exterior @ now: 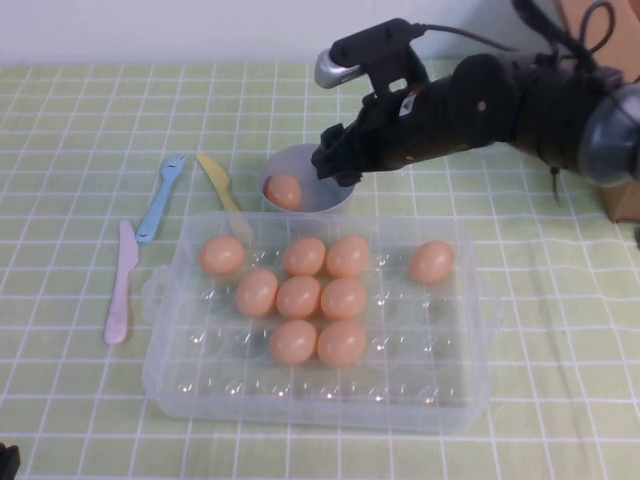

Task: Take an egg out of the egg box
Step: Place the egg in the bowl

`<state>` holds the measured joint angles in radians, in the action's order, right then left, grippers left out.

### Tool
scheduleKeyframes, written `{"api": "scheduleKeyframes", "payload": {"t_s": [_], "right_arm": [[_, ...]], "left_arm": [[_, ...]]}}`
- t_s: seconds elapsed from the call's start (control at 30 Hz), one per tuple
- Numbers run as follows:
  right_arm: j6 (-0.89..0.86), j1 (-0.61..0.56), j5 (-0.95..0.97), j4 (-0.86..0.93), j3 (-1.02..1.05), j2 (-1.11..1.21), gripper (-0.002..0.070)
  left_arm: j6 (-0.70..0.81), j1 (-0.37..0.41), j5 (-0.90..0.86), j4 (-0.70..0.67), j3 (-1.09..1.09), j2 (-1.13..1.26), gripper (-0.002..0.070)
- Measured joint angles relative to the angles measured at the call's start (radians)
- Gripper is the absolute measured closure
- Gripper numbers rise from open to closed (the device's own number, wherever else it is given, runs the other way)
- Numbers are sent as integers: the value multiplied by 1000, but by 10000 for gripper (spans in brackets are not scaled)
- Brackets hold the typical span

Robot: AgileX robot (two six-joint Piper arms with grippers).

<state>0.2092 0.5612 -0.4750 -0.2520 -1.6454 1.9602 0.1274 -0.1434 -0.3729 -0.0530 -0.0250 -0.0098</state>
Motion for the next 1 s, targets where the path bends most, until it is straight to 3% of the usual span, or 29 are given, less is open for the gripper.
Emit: {"api": "scheduleKeyframes", "payload": {"t_s": [0.43, 1.0], "right_arm": [[0, 0, -108, -11, -278, 279, 222], [0, 0, -119, 22, -331, 337, 222]], "left_arm": [[0, 0, 0, 0, 0, 0, 675], [0, 0, 0, 0, 0, 0, 676]]}}
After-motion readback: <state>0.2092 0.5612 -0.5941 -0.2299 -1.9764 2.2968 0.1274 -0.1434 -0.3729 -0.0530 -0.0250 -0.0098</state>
